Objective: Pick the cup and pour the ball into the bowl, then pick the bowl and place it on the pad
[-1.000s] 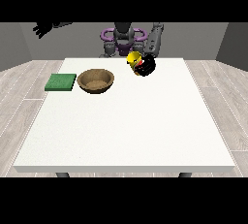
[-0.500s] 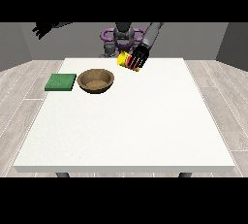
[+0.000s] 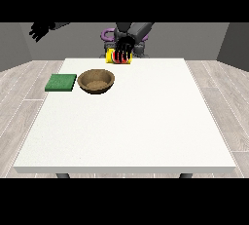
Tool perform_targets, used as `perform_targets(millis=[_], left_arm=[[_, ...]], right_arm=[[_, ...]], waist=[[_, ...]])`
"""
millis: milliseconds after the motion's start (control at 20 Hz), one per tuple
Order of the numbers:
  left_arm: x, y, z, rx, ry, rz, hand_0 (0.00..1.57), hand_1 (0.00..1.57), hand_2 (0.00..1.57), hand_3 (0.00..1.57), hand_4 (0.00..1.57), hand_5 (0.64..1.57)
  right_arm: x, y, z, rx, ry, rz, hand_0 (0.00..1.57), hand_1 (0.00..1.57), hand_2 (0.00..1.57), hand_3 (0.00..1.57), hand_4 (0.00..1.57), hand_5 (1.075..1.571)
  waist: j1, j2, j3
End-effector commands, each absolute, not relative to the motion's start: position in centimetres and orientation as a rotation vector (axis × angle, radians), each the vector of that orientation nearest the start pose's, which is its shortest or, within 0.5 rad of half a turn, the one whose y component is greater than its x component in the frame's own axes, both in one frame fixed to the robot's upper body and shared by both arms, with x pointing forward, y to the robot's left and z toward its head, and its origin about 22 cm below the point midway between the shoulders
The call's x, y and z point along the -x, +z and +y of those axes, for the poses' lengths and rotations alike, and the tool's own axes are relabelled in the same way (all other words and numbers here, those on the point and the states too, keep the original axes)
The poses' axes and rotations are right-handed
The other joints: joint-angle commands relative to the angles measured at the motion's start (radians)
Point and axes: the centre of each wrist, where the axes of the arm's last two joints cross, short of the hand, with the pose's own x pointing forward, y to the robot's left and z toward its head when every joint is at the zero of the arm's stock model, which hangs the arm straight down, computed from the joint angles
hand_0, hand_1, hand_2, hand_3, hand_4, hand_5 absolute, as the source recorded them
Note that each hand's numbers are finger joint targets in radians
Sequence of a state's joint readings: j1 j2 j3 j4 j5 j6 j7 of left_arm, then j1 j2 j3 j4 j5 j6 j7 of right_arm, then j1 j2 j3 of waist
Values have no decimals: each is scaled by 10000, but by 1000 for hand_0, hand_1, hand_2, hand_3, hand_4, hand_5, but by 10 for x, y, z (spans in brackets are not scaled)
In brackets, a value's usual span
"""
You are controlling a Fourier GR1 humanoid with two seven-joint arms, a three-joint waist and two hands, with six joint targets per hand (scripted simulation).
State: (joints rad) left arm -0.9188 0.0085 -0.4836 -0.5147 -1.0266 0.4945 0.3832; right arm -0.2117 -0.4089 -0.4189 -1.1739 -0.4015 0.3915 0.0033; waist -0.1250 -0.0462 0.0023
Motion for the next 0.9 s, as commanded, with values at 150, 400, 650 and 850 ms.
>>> perform_targets(millis=[150,400,650,850], left_arm=[[-401,50,39,-15066,-14116,-13368,1470,1470,1571,1571,1099,1570],[-387,42,27,-16511,-15435,-12273,608,608,1490,1539,1027,1571],[-356,18,20,-15620,-17163,-12055,195,195,1245,1571,1115,1569],[-366,64,2,-15757,-16860,-12717,0,0,1056,1547,1106,1570]], right_arm=[[-279,25,-418,-575,-1218,-15553,0,0,0,248,698,1556],[-288,12,-394,-1205,-972,-15626,0,0,0,306,691,1553],[-291,16,-399,-996,-1096,-15227,0,0,0,341,693,1552],[-294,20,-406,-507,-1418,-15839,0,0,0,165,706,1550]], waist=[[23,-294,-3],[-559,-171,-10],[-307,-420,-20],[249,-45,-20]])
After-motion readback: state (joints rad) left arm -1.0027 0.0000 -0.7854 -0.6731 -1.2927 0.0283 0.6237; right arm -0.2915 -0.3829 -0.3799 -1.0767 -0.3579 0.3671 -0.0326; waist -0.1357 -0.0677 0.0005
